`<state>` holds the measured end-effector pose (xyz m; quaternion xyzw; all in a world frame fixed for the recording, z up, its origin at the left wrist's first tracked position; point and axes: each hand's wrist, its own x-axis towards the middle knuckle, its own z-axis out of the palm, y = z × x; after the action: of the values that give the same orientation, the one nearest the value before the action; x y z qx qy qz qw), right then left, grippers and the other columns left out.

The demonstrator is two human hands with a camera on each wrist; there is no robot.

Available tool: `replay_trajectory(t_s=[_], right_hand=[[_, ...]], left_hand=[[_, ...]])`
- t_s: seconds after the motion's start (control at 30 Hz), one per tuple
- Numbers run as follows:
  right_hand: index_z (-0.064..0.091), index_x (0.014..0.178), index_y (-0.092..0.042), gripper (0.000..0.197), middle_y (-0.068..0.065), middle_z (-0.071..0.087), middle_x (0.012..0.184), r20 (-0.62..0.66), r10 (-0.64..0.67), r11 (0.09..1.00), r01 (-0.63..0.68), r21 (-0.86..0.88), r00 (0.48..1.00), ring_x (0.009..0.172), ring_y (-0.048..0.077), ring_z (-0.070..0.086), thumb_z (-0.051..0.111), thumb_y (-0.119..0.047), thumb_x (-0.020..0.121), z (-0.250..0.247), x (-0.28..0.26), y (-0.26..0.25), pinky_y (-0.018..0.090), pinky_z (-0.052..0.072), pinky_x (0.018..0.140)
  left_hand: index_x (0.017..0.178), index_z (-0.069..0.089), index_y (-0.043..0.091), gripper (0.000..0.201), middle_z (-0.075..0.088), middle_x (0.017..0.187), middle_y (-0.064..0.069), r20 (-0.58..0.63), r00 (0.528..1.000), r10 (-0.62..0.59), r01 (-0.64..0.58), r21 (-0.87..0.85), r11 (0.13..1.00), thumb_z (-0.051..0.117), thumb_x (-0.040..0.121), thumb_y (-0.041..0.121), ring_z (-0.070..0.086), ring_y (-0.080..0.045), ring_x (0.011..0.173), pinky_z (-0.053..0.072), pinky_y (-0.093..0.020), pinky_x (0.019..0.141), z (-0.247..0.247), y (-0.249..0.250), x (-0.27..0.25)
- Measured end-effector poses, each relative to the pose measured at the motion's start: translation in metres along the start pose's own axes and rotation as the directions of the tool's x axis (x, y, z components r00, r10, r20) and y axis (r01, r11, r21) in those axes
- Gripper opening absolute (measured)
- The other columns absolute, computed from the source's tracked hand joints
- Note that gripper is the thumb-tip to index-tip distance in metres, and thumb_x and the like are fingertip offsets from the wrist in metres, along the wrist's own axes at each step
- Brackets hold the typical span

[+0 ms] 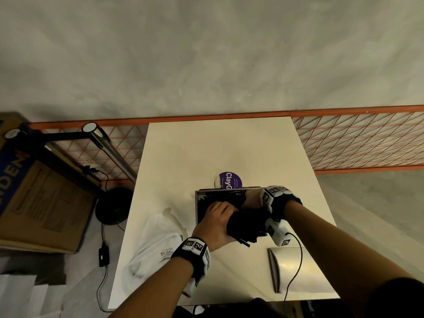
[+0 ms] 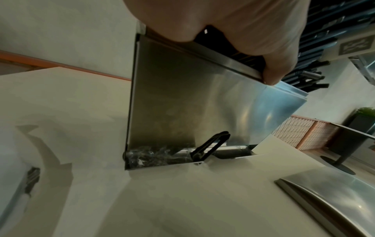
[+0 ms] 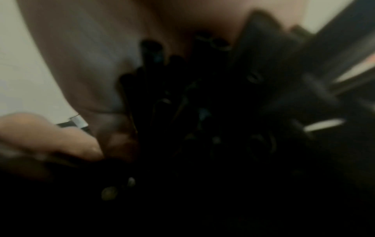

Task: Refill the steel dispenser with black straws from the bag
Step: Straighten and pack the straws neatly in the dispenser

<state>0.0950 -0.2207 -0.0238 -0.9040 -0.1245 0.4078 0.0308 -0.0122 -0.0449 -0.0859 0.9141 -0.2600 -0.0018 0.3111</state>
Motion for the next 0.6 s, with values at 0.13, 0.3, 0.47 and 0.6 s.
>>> replay_trajectory(t_s=[0.13, 0.3, 0.47, 0.6], right_hand=[[0.061, 0.125, -0.014, 0.055, 0.006, 0.064, 0.114, -0.004, -0.073, 0.987, 0.072, -0.145, 0.997, 0.099, 0.028, 0.062, 0.049, -0.057, 0.093, -0.002, -0.004, -0.008, 0.035, 0.048, 0.093], [0.057, 0.115, -0.024, 0.04, 0.003, 0.07, 0.095, -0.109, -0.152, 0.91, 0.096, -0.404, 0.982, 0.081, 0.027, 0.067, 0.056, -0.052, 0.087, -0.007, -0.014, -0.002, 0.033, 0.049, 0.068], [0.047, 0.132, -0.024, 0.055, 0.007, 0.068, 0.108, -0.065, -0.168, 0.902, 0.127, -0.413, 0.984, 0.097, 0.03, 0.066, 0.068, -0.034, 0.082, -0.023, -0.02, 0.001, 0.035, 0.05, 0.075], [0.039, 0.139, -0.03, 0.057, 0.008, 0.065, 0.111, -0.075, -0.204, 0.907, 0.159, -0.391, 0.976, 0.099, 0.031, 0.065, 0.065, -0.035, 0.088, -0.029, -0.029, 0.007, 0.033, 0.043, 0.07]], left_hand=[[0.121, 0.059, 0.017, 0.065, 0.056, 0.12, 0.001, -0.012, 0.999, -0.03, 0.03, -0.011, 1.0, 0.075, 0.066, 0.049, 0.053, -0.02, 0.113, 0.043, -0.038, 0.107, 0.001, -0.001, 0.0], [0.124, 0.054, 0.023, 0.072, 0.048, 0.126, 0.004, 0.012, 0.995, -0.098, 0.099, -0.042, 0.994, 0.082, 0.063, 0.048, 0.05, -0.019, 0.117, 0.046, -0.04, 0.106, 0.0, -0.002, 0.003], [0.129, 0.047, 0.02, 0.085, 0.034, 0.134, 0.005, -0.005, 0.984, -0.179, 0.179, -0.029, 0.983, 0.089, 0.06, 0.047, 0.044, -0.016, 0.125, 0.046, -0.035, 0.109, -0.001, -0.002, 0.009], [0.13, 0.04, 0.021, 0.091, 0.032, 0.131, 0.003, -0.062, 0.979, -0.192, 0.193, 0.003, 0.981, 0.088, 0.058, 0.049, 0.043, -0.02, 0.124, 0.045, -0.039, 0.108, -0.004, -0.001, 0.015]])
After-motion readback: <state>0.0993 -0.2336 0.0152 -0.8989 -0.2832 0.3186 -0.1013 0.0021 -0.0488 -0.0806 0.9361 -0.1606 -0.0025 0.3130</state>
